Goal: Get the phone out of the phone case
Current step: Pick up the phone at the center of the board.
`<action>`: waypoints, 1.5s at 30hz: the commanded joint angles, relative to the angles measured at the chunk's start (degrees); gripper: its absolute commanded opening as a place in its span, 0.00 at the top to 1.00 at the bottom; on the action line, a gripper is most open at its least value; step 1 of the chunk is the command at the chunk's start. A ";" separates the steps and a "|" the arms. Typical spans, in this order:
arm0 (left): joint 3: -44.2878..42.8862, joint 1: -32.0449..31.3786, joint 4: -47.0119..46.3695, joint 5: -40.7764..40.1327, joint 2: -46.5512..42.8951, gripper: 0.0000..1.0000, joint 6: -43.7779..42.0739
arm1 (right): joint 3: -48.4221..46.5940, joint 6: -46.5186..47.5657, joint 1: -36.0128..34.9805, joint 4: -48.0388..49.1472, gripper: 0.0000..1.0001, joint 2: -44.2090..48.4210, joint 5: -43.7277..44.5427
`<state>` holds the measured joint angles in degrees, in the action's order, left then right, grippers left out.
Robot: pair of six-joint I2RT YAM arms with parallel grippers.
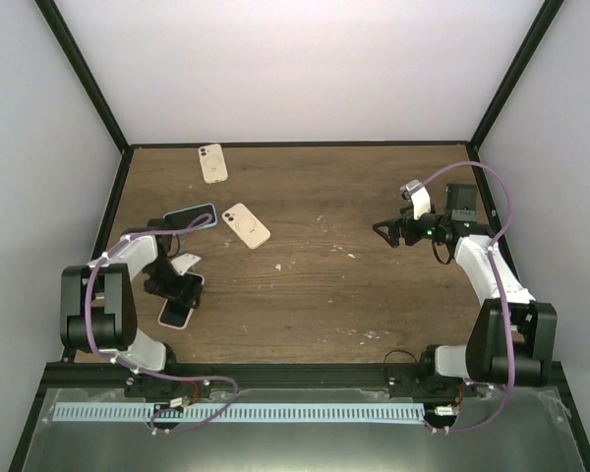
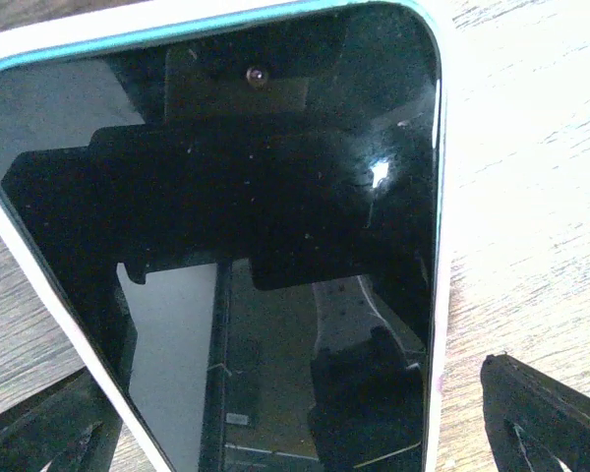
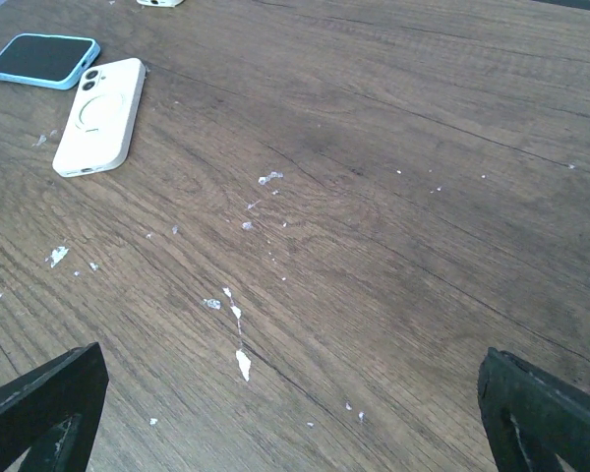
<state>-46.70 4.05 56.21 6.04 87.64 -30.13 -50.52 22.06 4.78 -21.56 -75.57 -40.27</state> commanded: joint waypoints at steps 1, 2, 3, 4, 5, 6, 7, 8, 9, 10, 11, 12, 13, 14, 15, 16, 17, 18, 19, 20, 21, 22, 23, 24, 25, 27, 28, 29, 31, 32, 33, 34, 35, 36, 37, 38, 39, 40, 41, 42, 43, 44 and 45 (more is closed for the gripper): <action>1.30 -2.31 -3.21 1.15 2.35 0.01 1.73 | -2.02 0.61 -0.56 -0.48 0.00 0.05 -0.53; 1.34 -2.74 -3.54 1.18 2.30 0.02 2.10 | -2.03 0.61 -0.56 -0.54 0.00 0.20 -0.51; 1.50 -3.26 -4.00 1.11 2.21 0.02 2.54 | -2.11 0.53 -0.54 -0.55 0.00 0.34 -0.44; 1.71 -3.85 -4.34 0.99 2.05 0.02 2.79 | -2.24 0.40 -0.55 -0.55 0.00 0.46 -0.42; 2.26 -4.72 -5.01 0.13 1.76 0.02 3.22 | -2.44 0.18 -0.56 -0.55 0.00 0.43 -0.42; 2.99 -5.65 -5.96 -1.32 1.43 0.03 3.83 | -2.58 -0.09 -0.56 -0.58 0.00 0.57 -0.38; 3.69 -6.51 -7.11 -2.41 1.14 0.04 4.25 | -2.83 -0.38 -0.56 -0.52 0.00 0.60 -0.34; 4.31 -7.25 -7.54 -3.18 1.00 0.06 4.67 | -3.06 -0.71 -0.56 -0.50 0.00 0.58 -0.33; 4.50 -7.62 -8.12 -3.94 0.89 0.08 5.11 | -3.27 -1.04 -0.56 -0.50 0.00 0.48 -0.33; 4.55 -7.98 -8.73 -4.33 0.81 0.10 5.47 | -3.67 -1.40 -0.56 -0.51 0.00 0.44 -0.11; 4.67 -8.31 -9.08 -4.42 0.58 0.12 5.51 | -4.23 -1.77 -0.56 -0.62 0.00 0.28 0.11; 4.92 -8.81 -9.43 -4.61 0.33 0.14 5.63 | -4.96 -2.10 -0.54 -0.92 0.00 0.16 0.25; 5.13 -9.49 -10.06 -5.08 0.01 0.16 5.87 | -5.93 -2.38 -0.55 -1.28 0.00 0.04 0.28; 5.32 -10.60 -10.63 -5.66 -0.40 0.18 6.09 | -6.58 -2.62 -0.56 -1.53 0.00 -0.03 0.28; 5.46 -11.39 -11.18 -6.15 -0.82 0.21 6.40 | -7.15 -2.95 -0.56 -1.77 0.00 -0.04 0.20; 5.49 -12.08 -11.77 -6.76 -1.45 0.25 6.69 | -7.60 -3.38 -0.56 -1.89 0.00 -0.05 0.07; 5.43 -12.55 -12.28 -7.12 -2.13 0.29 6.95 | -7.99 -3.80 -0.55 -1.95 0.00 -0.03 -0.09; 5.09 -12.80 -12.68 -6.85 -2.80 0.33 7.17 | -8.34 -4.66 -0.56 -1.89 0.00 -0.16 -0.58; 4.72 -12.90 -13.07 -6.54 -3.42 0.35 7.36 | -8.63 -5.64 -0.53 -1.60 0.00 -0.26 -0.97; 4.16 -12.99 -13.44 -6.45 -3.97 0.38 7.59 | -8.89 -6.58 -0.55 -1.19 0.00 -0.47 -1.15; 3.44 -13.02 -13.81 -6.41 -4.49 0.41 7.70 | -9.27 -7.53 -0.56 -0.75 0.00 -0.78 -1.45; 2.59 -13.04 -14.04 -6.21 -4.94 0.43 7.91 | -9.76 -8.56 -0.63 -0.42 0.00 -1.22 -1.74; 1.54 -13.10 -14.16 -5.87 -5.47 0.46 8.11 | -10.38 -9.59 -0.64 -0.23 0.00 -1.72 -1.83; 0.36 -13.15 -14.11 -5.33 -6.05 0.47 8.33 | -10.99 -10.94 -0.64 -0.04 0.00 -2.27 -1.91; -0.88 -13.26 -14.12 -4.69 -6.53 0.49 8.47 | -11.72 -12.12 -0.64 0.14 0.00 -2.82 -2.10; -3.46 -14.08 -14.22 -4.01 -7.49 0.51 9.17 | -12.69 -14.78 -0.60 0.86 0.00 -3.82 -2.96; -4.67 -14.82 -14.52 -3.83 -8.02 0.52 9.40 | -13.04 -16.50 -0.64 1.41 0.00 -4.33 -3.31; -6.06 -15.61 -14.92 -3.77 -8.46 0.52 9.61 | -13.36 -18.53 -0.64 2.10 0.00 -4.89 -3.82; -7.86 -17.58 -16.04 -3.74 -9.22 0.54 10.16 | -13.96 -23.01 -0.62 3.53 0.00 -5.89 -4.62; -8.79 -18.72 -16.61 -3.76 -9.58 0.55 10.44 | -14.06 -25.45 -0.64 4.29 0.00 -6.13 -6.30; -9.71 -19.65 -17.25 -3.78 -9.83 0.55 10.94 | -14.24 -26.32 -0.64 5.05 0.00 -6.23 -7.30; -10.73 -20.47 -17.79 -3.57 -10.10 0.55 11.45 | -14.59 -27.51 -0.82 5.45 0.00 -6.30 -8.60; -11.90 -21.38 -18.14 -3.46 -10.31 0.55 12.10 | -15.43 -28.33 -1.19 5.46 0.00 -6.59 -9.35; -13.23 -22.38 -18.33 -3.35 -10.50 0.55 12.69 | -16.82 -28.49 -1.78 4.51 0.00 -7.36 -10.87; -14.57 -23.34 -18.55 -3.20 -10.55 0.55 13.40 | -18.20 -28.43 -2.25 3.24 0.00 -8.06 -12.55; -16.04 -24.32 -18.40 -3.03 -10.51 0.55 14.00 | -19.35 -28.88 -2.76 2.53 0.00 -8.60 -13.68; -17.44 -25.31 -18.31 -2.90 -10.59 0.56 14.38 | -20.15 -29.90 -3.25 2.42 0.00 -8.92 -14.37; -18.59 -26.45 -18.32 -3.07 -10.58 0.56 14.81 | -20.60 -30.87 -3.79 2.70 0.00 -9.05 -15.14; -19.83 -27.79 -18.23 -3.51 -10.56 0.56 15.04 | -20.97 -31.65 -4.53 3.30 0.00 -9.00 -15.88; -20.92 -29.06 -18.10 -4.14 -10.56 0.56 15.14 | -21.20 -32.50 -5.23 3.94 0.00 -8.84 -16.05; -21.64 -30.36 -18.13 -4.78 -10.70 0.56 15.30 | -21.38 -33.06 -6.35 4.44 0.00 -8.62 -15.86; -22.30 -31.60 -18.22 -5.26 -10.85 0.56 15.44 | -21.70 -33.46 -7.65 5.00 0.00 -8.46 -15.56; -22.70 -32.63 -18.23 -5.78 -11.02 0.57 15.58 | -22.06 -33.88 -8.87 5.31 0.00 -8.27 -15.35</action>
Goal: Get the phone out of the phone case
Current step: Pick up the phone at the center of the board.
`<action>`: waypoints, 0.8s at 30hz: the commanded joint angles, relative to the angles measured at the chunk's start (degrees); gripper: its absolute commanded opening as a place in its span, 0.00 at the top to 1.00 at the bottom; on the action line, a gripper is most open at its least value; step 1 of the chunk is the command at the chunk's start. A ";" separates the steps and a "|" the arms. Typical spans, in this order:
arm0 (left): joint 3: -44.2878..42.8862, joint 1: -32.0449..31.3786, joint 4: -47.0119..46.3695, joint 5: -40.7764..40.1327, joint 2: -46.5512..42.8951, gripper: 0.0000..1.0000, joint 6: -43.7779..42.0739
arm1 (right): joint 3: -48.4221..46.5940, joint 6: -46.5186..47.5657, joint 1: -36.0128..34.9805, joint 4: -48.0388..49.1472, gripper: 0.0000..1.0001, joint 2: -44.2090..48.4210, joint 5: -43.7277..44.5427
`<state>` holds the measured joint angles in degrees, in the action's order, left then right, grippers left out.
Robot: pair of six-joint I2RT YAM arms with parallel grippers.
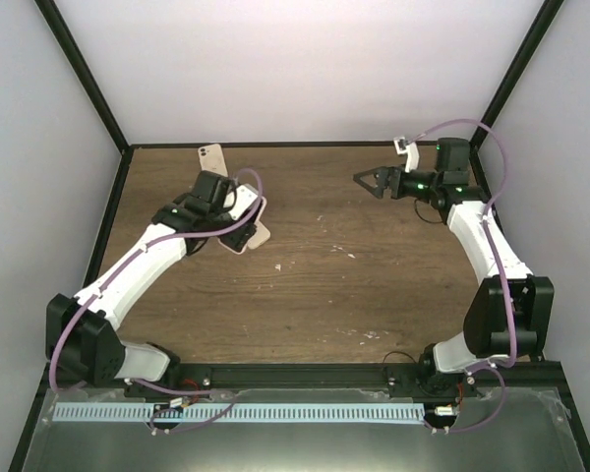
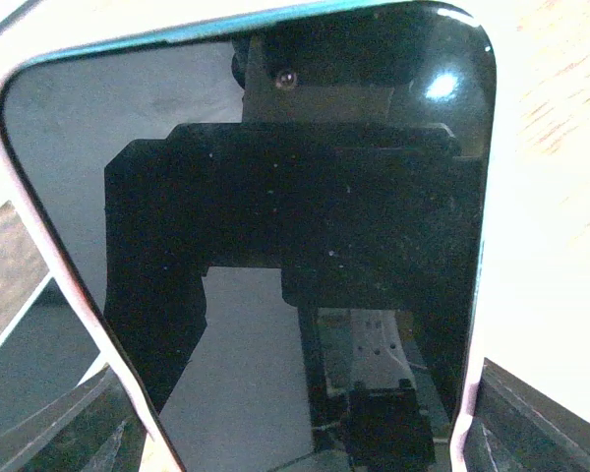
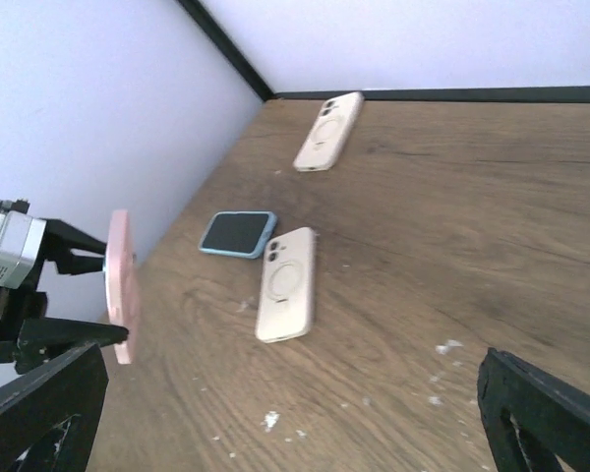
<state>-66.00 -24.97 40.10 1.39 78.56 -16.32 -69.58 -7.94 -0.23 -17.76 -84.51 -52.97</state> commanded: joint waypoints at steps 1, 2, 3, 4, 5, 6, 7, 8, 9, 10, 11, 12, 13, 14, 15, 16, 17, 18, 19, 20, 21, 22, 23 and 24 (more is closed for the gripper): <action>-3.80 -4.74 -2.24 -1.51 -2.21 0.57 1.86 | -3.34 -4.08 -5.28 1.73 0.00 0.83 -2.28; -4.01 -5.71 -2.41 -2.07 -2.52 0.57 1.91 | -3.69 -4.26 -6.71 1.79 0.00 0.91 -1.64; -4.10 -6.79 -2.77 -2.87 -2.87 0.58 1.90 | -4.05 -4.43 -8.04 1.83 0.00 0.92 -1.11; -3.92 -7.85 -3.38 -3.79 -3.40 0.58 1.72 | -4.36 -4.63 -9.73 1.77 0.00 0.88 -0.79; -3.53 -8.83 -4.38 -4.87 -3.92 0.58 1.68 | -4.56 -5.03 -10.78 1.95 0.00 0.92 -0.45; -3.39 -10.00 -4.96 -5.81 -4.28 0.58 1.50 | -4.59 -5.44 -11.96 2.17 0.01 0.97 -0.25; -3.55 -10.45 -5.16 -6.45 -4.56 0.58 1.49 | -4.46 -5.90 -13.08 2.52 0.02 1.01 0.02; -3.75 -11.00 -5.20 -6.79 -4.63 0.59 1.58 | -4.23 -6.28 -14.12 2.81 0.03 1.13 0.31; -4.06 -11.13 -5.06 -6.92 -4.65 0.60 1.75 | -4.06 -6.50 -15.28 3.08 0.03 1.31 0.67; -4.33 -11.30 -4.91 -6.96 -4.53 0.61 1.82 | -3.93 -6.59 -16.32 3.28 0.04 1.36 1.20; -4.66 -11.28 -4.82 -7.02 -4.41 0.61 1.94 | -3.71 -6.75 -17.38 3.49 0.05 1.44 1.69; -5.00 -11.32 -4.85 -7.09 -4.27 0.61 1.96 | -3.44 -7.16 -18.43 3.99 0.06 1.41 2.02; -5.25 -11.36 -4.81 -7.06 -4.11 0.61 2.03 | -3.23 -7.76 -19.20 4.52 0.07 1.14 2.04; -5.51 -11.43 -4.77 -7.05 -3.77 0.61 2.09 | -3.31 -8.31 -19.96 4.98 0.08 0.88 2.21; -5.77 -11.48 -4.77 -7.03 -3.53 0.61 2.20 | -3.54 -8.76 -20.55 5.26 0.10 0.51 2.22; -6.05 -11.57 -4.64 -6.94 -3.29 0.61 2.18 | -4.00 -9.02 -21.25 5.30 0.12 0.03 2.30; -6.18 -11.58 -4.60 -6.87 -3.13 0.62 2.35 | -4.51 -9.22 -21.79 5.20 0.14 -0.48 2.45; -6.34 -11.58 -4.63 -6.92 -3.03 0.62 2.42 | -4.99 -9.50 -22.36 5.19 0.16 -1.01 2.62; -6.52 -11.62 -4.61 -6.87 -2.94 0.62 2.51 | -5.36 -9.92 -22.96 5.23 0.17 -1.56 2.75; -6.74 -11.65 -4.59 -6.80 -2.83 0.62 2.63 | -5.57 -10.38 -23.54 5.39 0.19 -2.04 2.82; -6.94 -11.60 -4.52 -6.71 -2.71 0.62 2.68 | -5.83 -10.80 -24.14 5.50 0.21 -2.66 2.76; -7.16 -11.60 -4.43 -6.65 -2.56 0.62 2.77 | -6.20 -11.03 -24.72 5.62 0.23 -3.28 2.75; -7.25 -11.65 -4.41 -6.59 -2.47 0.62 2.90 | -6.85 -11.09 -25.18 5.21 0.25 -4.05 3.01; -7.30 -11.62 -4.41 -6.56 -2.39 0.62 3.02 | -7.52 -11.12 -25.72 4.89 0.27 -4.85 3.27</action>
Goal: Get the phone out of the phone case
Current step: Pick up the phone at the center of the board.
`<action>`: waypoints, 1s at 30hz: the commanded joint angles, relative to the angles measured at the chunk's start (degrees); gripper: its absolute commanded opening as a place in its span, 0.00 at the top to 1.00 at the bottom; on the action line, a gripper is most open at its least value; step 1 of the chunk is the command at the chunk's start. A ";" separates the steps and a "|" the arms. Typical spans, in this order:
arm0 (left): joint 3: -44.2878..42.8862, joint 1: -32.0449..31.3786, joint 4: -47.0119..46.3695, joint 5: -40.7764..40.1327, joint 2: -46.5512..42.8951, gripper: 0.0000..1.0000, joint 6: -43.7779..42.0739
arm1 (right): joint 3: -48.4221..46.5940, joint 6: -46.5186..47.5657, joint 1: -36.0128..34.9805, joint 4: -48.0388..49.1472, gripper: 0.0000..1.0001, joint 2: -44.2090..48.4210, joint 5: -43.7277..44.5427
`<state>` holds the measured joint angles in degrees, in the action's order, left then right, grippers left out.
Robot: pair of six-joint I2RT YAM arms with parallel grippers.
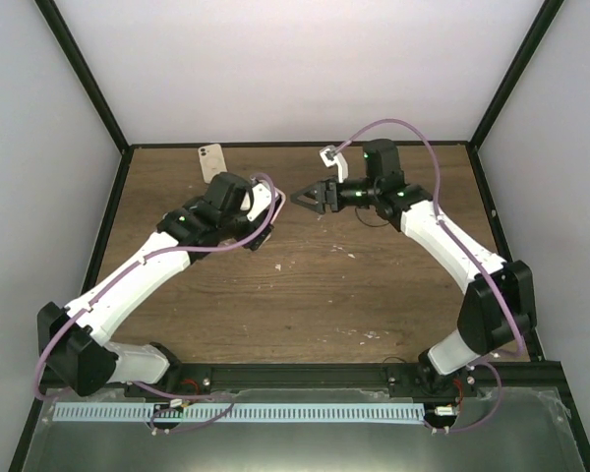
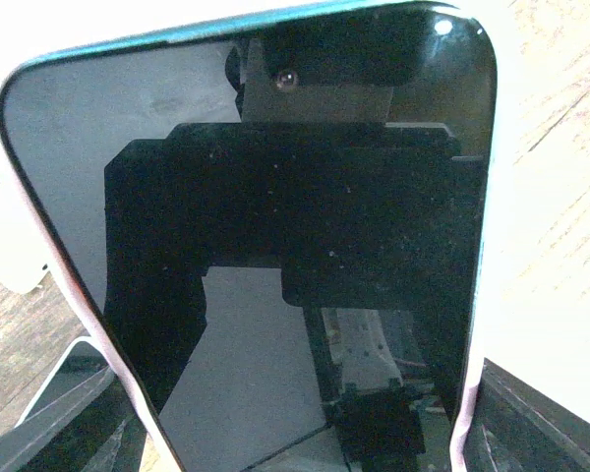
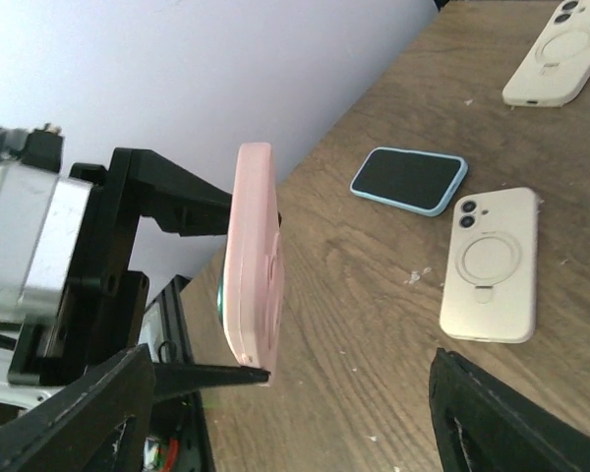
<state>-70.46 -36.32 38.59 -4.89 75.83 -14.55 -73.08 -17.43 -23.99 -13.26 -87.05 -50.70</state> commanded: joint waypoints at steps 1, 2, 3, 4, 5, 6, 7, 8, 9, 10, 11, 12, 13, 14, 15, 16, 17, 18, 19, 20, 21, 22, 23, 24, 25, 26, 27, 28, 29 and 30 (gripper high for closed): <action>-2.93 -0.26 -2.90 -0.28 0.35 0.62 1.26 | -4.64 -1.76 -2.40 0.12 0.29 -3.06 1.03; -3.06 -0.33 -2.83 -0.36 0.44 0.62 1.27 | -5.23 -1.88 -2.80 0.08 0.31 -3.70 0.98; -3.03 -0.26 -2.85 -0.39 0.45 0.62 1.23 | -5.68 -2.04 -3.22 0.06 0.32 -4.22 0.92; -3.04 -0.28 -2.90 -0.32 0.51 0.62 1.27 | -6.09 -2.08 -3.64 -0.01 0.34 -4.72 1.02; -3.14 -0.32 -2.90 -0.29 0.61 0.62 1.34 | -6.48 -2.08 -4.14 -0.04 0.35 -5.10 1.11; -3.14 -0.33 -2.90 -0.30 0.69 0.62 1.36 | -6.79 -2.05 -4.54 -0.04 0.36 -5.47 1.13; -3.19 -0.26 -2.89 -0.20 0.79 0.62 1.36 | -7.15 -2.11 -5.01 -0.10 0.38 -5.74 1.08; -3.23 -0.31 -2.90 -0.20 0.97 0.62 1.43 | -7.58 -2.16 -5.30 0.01 0.39 -6.07 1.02; -3.20 -0.26 -2.90 -0.21 1.03 0.62 1.44 | -7.84 -2.16 -5.55 0.11 0.40 -6.21 1.04; -3.20 -0.27 -2.95 -0.18 1.09 0.62 1.38 | -7.94 -2.10 -5.76 0.14 0.42 -6.36 1.10; -3.15 -0.32 -2.99 -0.07 1.12 0.63 1.51 | -8.00 -2.24 -6.00 0.32 0.44 -6.43 1.22; -3.23 -0.29 -3.07 -0.19 1.15 0.62 1.53 | -8.01 -2.38 -6.13 0.44 0.47 -6.65 1.26; -3.29 -0.32 -3.08 -0.16 1.20 0.62 1.54 | -7.96 -2.46 -6.23 0.43 0.51 -6.86 1.24; -3.33 -0.29 -3.08 -0.26 1.24 0.63 1.58 | -7.88 -2.58 -6.29 0.44 0.54 -7.03 1.17; -3.43 -0.27 -3.16 -0.32 1.25 0.63 1.62 | -7.69 -2.68 -6.33 0.48 0.58 -7.27 1.07; -3.41 -0.31 -3.24 -0.43 1.24 0.63 1.63 | -7.47 -2.84 -6.33 0.52 0.61 -7.38 0.98; -3.38 -0.28 -3.32 -0.50 1.25 0.63 1.75 | -7.31 -2.87 -6.36 0.51 0.65 -7.47 0.81; -3.44 -0.32 -3.30 -0.58 1.42 0.63 1.90 | -7.02 -2.87 -6.34 0.61 0.68 -7.46 0.63; -3.57 -0.27 -3.26 -0.53 1.49 0.63 1.97 | -6.85 -2.83 -6.36 0.65 0.71 -7.40 0.67; -3.55 -0.33 -3.26 -0.35 1.51 0.63 2.04 | -6.74 -2.87 -6.35 0.68 0.73 -7.40 0.65; -3.61 -0.33 -3.26 -0.20 1.51 0.63 2.14 | -6.86 -2.77 -6.34 0.69 0.77 -7.48 0.68; -3.66 -0.31 -3.21 -0.02 1.52 0.63 2.20 | -6.96 -2.72 -6.33 0.71 0.81 -7.60 0.71; -3.73 -0.33 -3.17 0.06 1.51 0.63 2.31 | -7.23 -2.70 -6.38 0.61 0.84 -7.80 0.68; -3.81 -0.28 -3.10 0.21 1.58 0.62 2.28 | -7.49 -2.62 -6.34 0.35 0.87 -7.93 0.66; -3.90 -0.28 -3.02 0.36 1.60 0.62 2.32 | -7.79 -2.38 -6.33 0.03 0.90 -8.10 0.73; -3.83 -0.32 -2.92 0.47 1.55 0.61 2.33 | -8.23 -2.15 -6.38 -0.39 0.93 -8.28 0.93; -3.81 -0.26 -2.91 0.57 1.53 0.59 2.52 | -8.68 -1.78 -6.33 -0.80 0.97 -8.31 1.22; -3.75 -0.30 -2.76 0.98 1.55 0.55 2.68 | -9.07 -1.41 -6.26 -1.08 0.99 -8.32 1.24; -3.62 -0.29 -2.57 1.45 1.44 0.50 2.60 | -9.29 -0.94 -6.18 -1.39 0.99 -8.20 1.12; -3.44 -0.29 -2.29 2.28 1.30 0.42 2.55 | -9.46 -0.35 -6.16 -1.62 0.99 -7.96 0.93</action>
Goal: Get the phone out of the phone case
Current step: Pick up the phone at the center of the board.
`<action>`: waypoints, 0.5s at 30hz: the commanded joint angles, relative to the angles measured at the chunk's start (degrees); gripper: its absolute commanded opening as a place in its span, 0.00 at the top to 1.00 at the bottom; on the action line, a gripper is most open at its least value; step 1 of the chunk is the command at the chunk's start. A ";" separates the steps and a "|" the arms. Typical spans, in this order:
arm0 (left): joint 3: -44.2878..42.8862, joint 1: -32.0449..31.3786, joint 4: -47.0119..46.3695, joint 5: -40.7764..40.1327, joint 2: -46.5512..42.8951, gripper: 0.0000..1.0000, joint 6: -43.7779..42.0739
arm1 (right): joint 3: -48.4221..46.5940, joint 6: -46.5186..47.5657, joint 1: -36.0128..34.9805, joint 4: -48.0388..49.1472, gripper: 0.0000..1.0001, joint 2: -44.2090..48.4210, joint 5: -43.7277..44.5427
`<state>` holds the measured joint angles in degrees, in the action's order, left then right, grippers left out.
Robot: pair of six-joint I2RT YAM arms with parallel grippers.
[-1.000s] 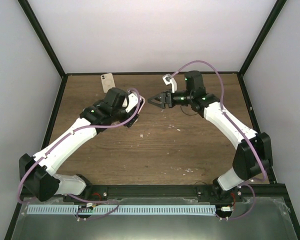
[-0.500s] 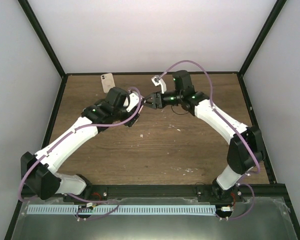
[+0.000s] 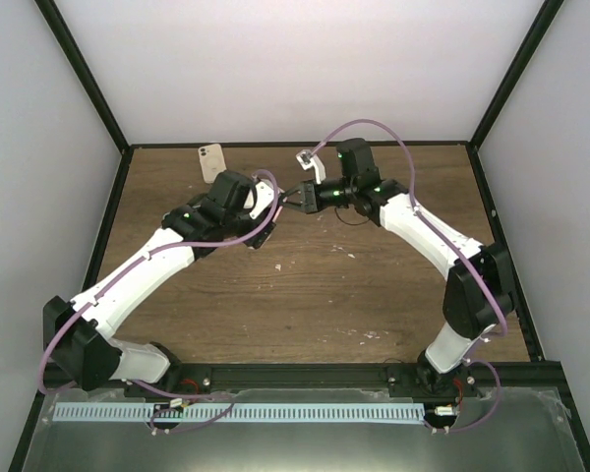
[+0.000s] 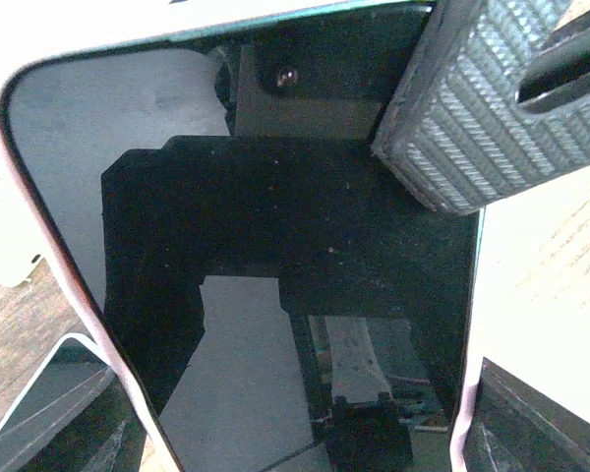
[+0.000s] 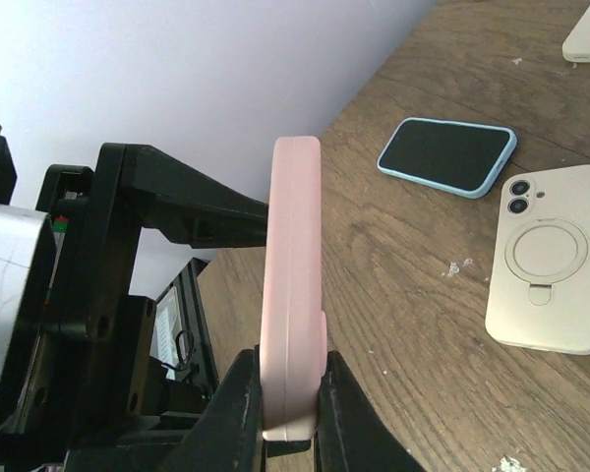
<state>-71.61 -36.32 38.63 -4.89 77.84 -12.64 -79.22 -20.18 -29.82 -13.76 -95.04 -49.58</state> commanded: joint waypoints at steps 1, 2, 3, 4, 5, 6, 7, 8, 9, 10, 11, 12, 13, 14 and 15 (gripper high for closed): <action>-2.04 -0.20 -2.05 3.09 -0.94 0.34 0.65 | -3.41 2.98 -0.28 -1.36 0.99 0.37 -0.29; -1.84 0.06 -1.74 4.44 -1.20 0.26 0.69 | -3.48 3.64 -0.12 -1.53 0.99 0.72 -0.40; -1.58 0.42 -1.18 6.31 -1.51 0.19 0.72 | -3.41 4.35 0.12 -1.82 0.99 1.12 -0.54; -1.47 1.11 -0.88 8.14 -1.86 0.14 0.76 | -3.35 5.07 0.34 -2.09 0.99 1.46 -0.76; -1.25 1.91 -0.50 10.29 -2.21 0.09 1.12 | -3.24 6.01 0.72 -2.35 0.99 1.93 -1.18; -1.16 3.45 0.13 13.00 -2.51 0.05 1.37 | -3.11 7.05 1.10 -2.73 0.99 2.40 -1.70; -1.23 4.57 0.80 15.87 -2.81 0.01 1.65 | -2.97 8.36 1.55 -3.10 0.99 2.81 -2.42; -1.17 5.95 1.29 18.42 -3.05 0.00 2.12 | -2.84 9.65 2.35 -3.51 0.99 3.29 -3.24; -1.20 7.20 1.79 21.17 -3.31 0.00 2.57 | -2.63 11.00 2.99 -4.00 0.99 3.80 -4.29; -1.22 8.22 2.37 24.09 -3.51 0.00 3.02 | -2.49 12.45 3.62 -4.60 0.99 4.29 -5.25; -1.28 8.93 3.28 26.62 -3.64 0.00 3.24 | -2.59 14.02 4.34 -5.32 0.99 4.83 -6.05; -1.36 9.05 3.99 28.60 -3.77 0.00 3.58 | -2.58 15.66 5.00 -6.20 0.99 5.29 -6.95; -1.25 9.11 4.43 29.79 -4.08 0.00 4.19 | -2.56 17.15 5.82 -7.00 0.99 5.83 -8.05; -0.97 9.15 4.51 30.48 -4.55 0.00 5.12 | -2.62 18.71 6.65 -8.02 0.99 6.38 -9.69; -0.20 9.20 4.48 31.24 -5.20 0.00 6.19 | -2.82 20.33 7.42 -9.13 0.99 6.92 -11.19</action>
<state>-71.68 -27.11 41.08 16.60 74.89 -9.82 -79.77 -7.64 -25.06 -20.75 -93.10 -53.01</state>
